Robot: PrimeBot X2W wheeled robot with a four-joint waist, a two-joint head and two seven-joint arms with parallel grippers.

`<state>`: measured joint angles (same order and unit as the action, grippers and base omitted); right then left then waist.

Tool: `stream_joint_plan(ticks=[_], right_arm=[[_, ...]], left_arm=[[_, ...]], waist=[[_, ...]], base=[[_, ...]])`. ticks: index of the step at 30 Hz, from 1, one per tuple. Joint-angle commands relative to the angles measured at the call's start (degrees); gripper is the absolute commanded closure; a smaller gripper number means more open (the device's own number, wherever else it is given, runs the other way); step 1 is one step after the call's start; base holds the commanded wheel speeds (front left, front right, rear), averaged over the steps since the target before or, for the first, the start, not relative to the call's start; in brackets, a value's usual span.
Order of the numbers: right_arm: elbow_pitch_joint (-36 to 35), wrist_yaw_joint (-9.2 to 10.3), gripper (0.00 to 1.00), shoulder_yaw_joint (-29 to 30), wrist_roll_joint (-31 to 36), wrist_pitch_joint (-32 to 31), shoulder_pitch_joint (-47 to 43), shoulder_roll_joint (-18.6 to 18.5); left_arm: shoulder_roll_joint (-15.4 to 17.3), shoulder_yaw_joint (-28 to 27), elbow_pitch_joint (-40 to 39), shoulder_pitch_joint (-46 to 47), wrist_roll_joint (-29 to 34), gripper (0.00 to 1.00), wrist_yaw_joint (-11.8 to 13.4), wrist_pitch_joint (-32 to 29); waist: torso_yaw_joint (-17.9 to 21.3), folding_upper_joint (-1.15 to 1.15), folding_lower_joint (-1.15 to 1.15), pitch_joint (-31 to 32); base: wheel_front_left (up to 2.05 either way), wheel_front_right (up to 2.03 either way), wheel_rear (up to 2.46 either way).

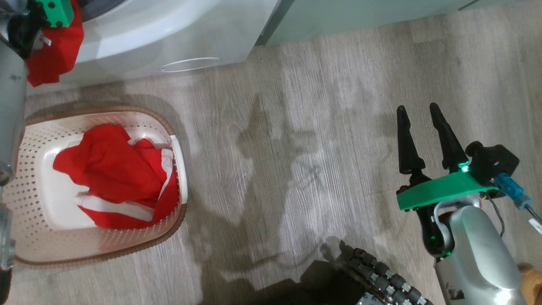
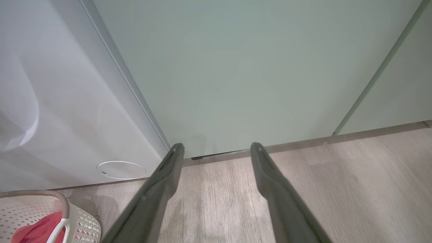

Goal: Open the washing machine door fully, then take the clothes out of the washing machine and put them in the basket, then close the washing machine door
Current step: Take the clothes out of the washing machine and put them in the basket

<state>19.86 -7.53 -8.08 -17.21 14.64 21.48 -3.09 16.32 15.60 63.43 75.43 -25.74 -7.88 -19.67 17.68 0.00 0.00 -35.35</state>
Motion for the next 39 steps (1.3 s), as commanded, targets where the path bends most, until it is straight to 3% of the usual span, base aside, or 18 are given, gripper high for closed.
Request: stream_joint_plan(ticks=[1, 6, 18, 30, 33, 39], right_arm=[[-1.66, 0.04, 0.0, -0.59, -0.35, 0.36, -0.22, 0.21], [-1.32, 0.04, 0.0, 0.03, -0.04, 0.36, -0.23, 0.21], [0.02, 0.04, 0.0, 0.97, 1.36, 0.36, -2.78, 0.21], [1.66, 0.04, 0.0, 0.78, 1.49, 0.36, -7.37, -0.74], [2.02, 0.04, 0.0, 0.75, 1.42, 0.36, -8.74, -0.78], [1.91, 0.04, 0.0, 0.64, 1.19, 0.36, -9.62, -0.71]], left_arm=[[2.37, -0.09, 0.41, 0.54, 0.37, 1.0, 0.53, -0.54], [1.11, 0.64, 2.58, 0.38, -0.55, 1.0, 0.46, 0.6], [-1.71, 2.95, -0.22, -7.14, -5.3, 1.0, 0.41, 12.56], [-0.51, 5.58, -7.56, -18.51, -8.34, 1.0, 0.51, 22.44], [0.03, 5.92, -10.07, -22.6, -7.97, 1.0, 1.41, 24.28], [0.95, 6.55, -20.31, -33.57, -7.48, 1.0, 5.74, 25.46]], waist=[[-0.15, 0.0, 0.0, 0.26], [-1.18, 0.0, 0.0, 1.55], [-5.42, 0.0, 0.0, 9.76], [-9.16, 0.0, 0.0, 19.84], [-9.89, 0.0, 0.0, 22.0], [-11.09, 0.0, 0.0, 23.81]], base=[[0.0, 0.0, 0.0], [0.0, 0.0, 0.0], [0.0, 0.0, 0.0], [0.0, 0.0, 0.0], [0.0, 0.0, 0.0], [0.0, 0.0, 0.0]])
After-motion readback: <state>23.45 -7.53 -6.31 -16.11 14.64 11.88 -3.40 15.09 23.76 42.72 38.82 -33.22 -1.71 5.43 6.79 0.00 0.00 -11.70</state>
